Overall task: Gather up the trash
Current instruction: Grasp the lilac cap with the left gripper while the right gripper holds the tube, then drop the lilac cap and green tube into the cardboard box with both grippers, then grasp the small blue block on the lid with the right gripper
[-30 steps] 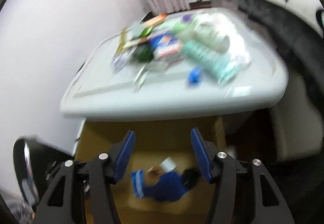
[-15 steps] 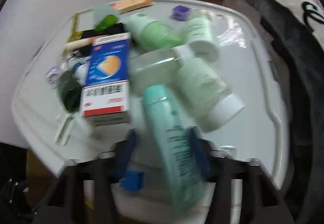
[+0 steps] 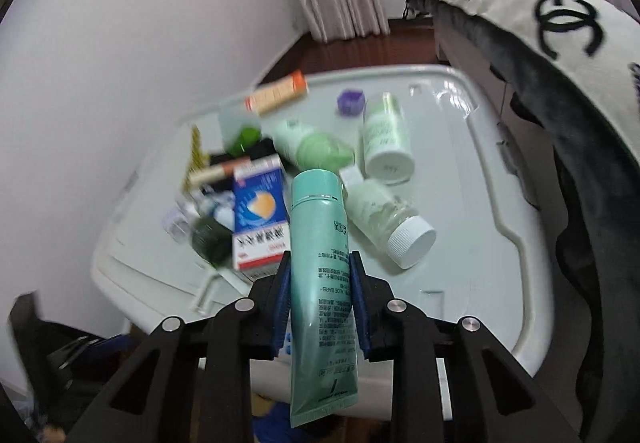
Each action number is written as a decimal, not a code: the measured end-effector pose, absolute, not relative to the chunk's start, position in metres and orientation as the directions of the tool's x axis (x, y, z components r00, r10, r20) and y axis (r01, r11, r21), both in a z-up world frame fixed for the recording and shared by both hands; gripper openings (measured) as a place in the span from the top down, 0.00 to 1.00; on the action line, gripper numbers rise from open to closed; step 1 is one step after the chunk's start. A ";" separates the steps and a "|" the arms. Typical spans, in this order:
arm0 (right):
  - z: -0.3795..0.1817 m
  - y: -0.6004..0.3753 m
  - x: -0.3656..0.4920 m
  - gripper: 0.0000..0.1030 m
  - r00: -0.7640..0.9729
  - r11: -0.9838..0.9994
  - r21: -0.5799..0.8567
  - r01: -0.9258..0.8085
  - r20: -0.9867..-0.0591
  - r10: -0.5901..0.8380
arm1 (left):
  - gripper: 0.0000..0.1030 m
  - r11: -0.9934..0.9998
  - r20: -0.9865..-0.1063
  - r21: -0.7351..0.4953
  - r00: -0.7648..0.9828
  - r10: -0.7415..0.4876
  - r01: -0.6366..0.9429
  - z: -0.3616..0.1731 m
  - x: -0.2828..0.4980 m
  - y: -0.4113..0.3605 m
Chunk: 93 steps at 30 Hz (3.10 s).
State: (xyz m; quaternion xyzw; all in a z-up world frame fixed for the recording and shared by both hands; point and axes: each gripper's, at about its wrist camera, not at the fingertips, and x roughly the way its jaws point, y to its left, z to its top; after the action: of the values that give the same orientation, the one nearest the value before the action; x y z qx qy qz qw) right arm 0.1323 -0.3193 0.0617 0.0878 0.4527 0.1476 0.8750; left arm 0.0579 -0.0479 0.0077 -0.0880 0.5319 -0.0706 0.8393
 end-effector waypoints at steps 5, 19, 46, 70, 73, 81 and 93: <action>0.070 -0.322 0.126 0.74 0.561 0.934 0.300 -0.196 -0.746 0.358 | 0.27 0.922 -0.861 -0.367 0.419 -0.288 -0.120 0.017 0.118 -0.047; 0.078 -0.318 0.131 0.74 0.562 0.905 0.379 -0.194 -0.713 0.420 | 0.27 0.993 -0.811 -0.112 0.575 -0.111 0.033 0.007 0.166 -0.009; 0.065 -0.275 0.132 0.74 0.543 0.898 0.366 -0.242 -0.716 0.438 | 0.82 0.963 -0.768 -0.074 0.601 -0.222 0.260 0.019 0.133 -0.035; 0.003 -0.229 -0.065 0.74 0.471 0.909 0.376 -0.178 -0.779 0.414 | 0.82 0.982 -0.898 -0.073 0.416 -0.141 0.175 -0.016 -0.054 -0.027; -0.002 -0.228 -0.064 0.71 0.449 0.915 0.366 -0.171 -0.797 0.403 | 0.77 0.983 -0.909 -0.073 0.395 -0.136 0.169 -0.019 -0.052 -0.026; 0.033 -0.254 -0.026 0.41 0.588 0.947 0.297 -0.125 -0.747 0.312 | 0.11 0.995 -0.916 -0.008 0.399 -0.048 0.100 -0.024 -0.048 -0.022; 0.007 -0.276 0.086 0.50 0.545 0.973 0.230 -0.010 -0.815 0.198 | 0.11 0.994 -0.910 -0.013 0.410 -0.055 0.104 -0.026 -0.049 -0.022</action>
State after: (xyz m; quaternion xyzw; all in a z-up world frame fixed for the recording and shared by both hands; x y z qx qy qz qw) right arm 0.0859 -0.2765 0.0066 0.0994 0.4733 0.0595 0.8733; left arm -0.0486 -0.0218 -0.0260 0.0229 0.5411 -0.0475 0.8393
